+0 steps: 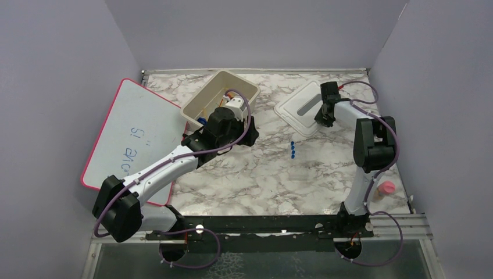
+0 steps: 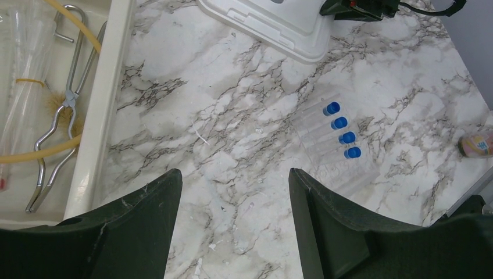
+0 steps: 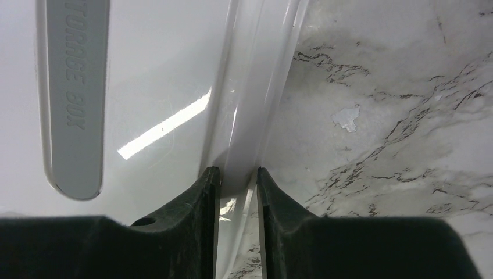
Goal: Organize the chemistry lab equipment
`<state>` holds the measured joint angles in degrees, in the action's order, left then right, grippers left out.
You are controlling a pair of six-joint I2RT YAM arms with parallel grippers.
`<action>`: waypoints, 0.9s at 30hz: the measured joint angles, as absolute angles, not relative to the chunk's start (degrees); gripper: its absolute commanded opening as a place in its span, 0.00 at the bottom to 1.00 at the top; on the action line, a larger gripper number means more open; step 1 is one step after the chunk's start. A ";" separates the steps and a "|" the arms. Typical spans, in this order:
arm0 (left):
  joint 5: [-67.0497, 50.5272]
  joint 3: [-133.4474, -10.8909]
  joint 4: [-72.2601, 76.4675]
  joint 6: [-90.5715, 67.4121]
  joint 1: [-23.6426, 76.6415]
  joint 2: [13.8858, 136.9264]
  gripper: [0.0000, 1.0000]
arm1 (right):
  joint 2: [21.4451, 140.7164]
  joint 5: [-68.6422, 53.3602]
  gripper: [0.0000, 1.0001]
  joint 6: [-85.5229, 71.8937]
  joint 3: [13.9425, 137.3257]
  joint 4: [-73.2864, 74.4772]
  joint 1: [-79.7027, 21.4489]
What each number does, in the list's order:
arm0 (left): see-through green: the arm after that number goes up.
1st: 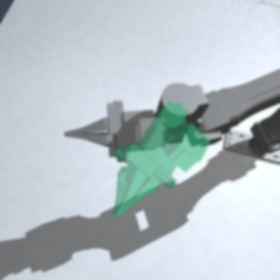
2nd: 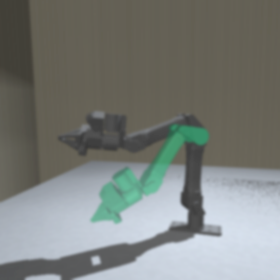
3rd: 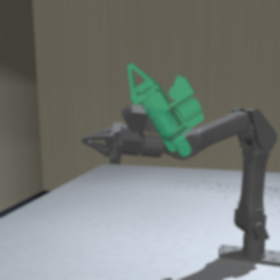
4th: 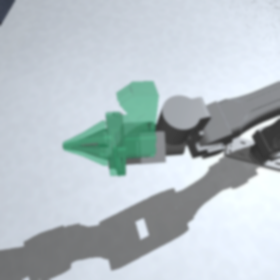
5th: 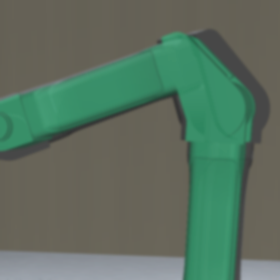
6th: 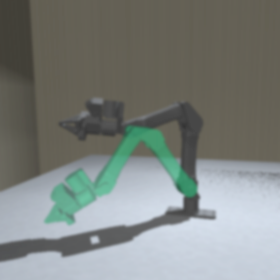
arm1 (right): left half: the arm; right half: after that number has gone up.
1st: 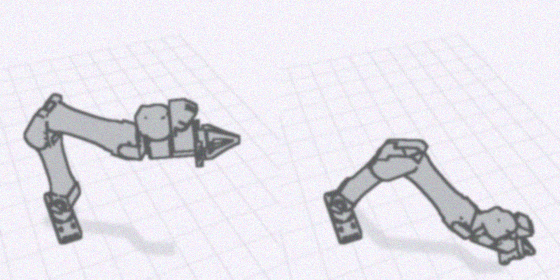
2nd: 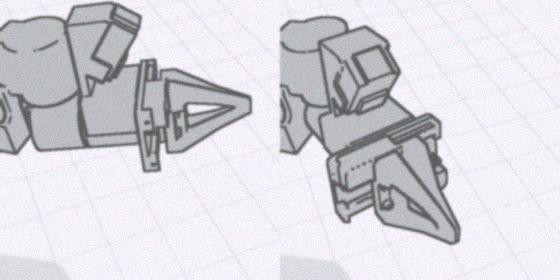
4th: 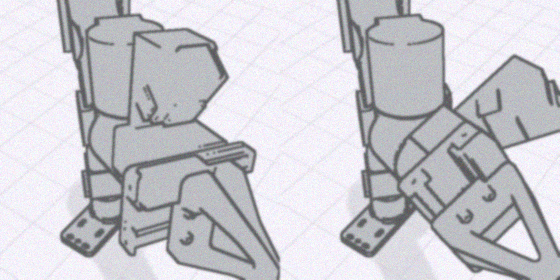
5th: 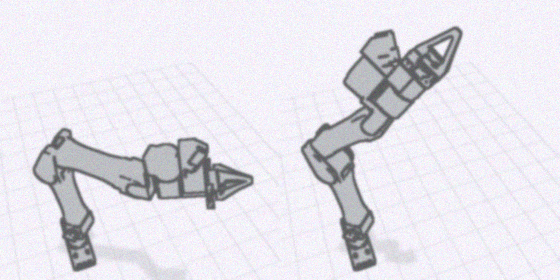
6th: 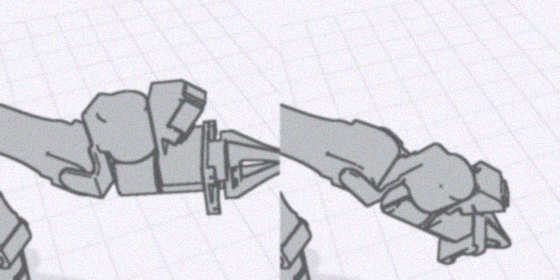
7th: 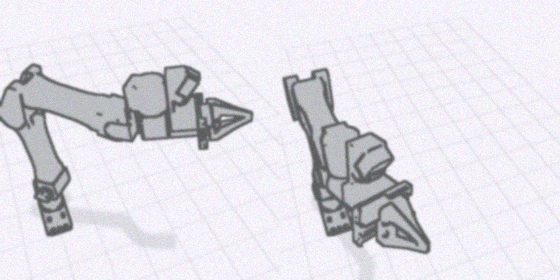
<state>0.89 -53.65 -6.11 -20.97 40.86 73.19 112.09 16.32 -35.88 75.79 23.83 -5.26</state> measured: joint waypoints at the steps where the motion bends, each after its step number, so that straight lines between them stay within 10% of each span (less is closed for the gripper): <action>1: 0.86 -53.69 -6.11 -20.97 40.82 73.28 0.70 | 112.09 16.51 0.17 -36.10 75.83 23.79 -5.26; 27: -0.21 -57.43 -4.71 -31.51 36.73 77.58 0.75 | 99.20 4.01 0.09 -41.28 72.66 16.12 -5.23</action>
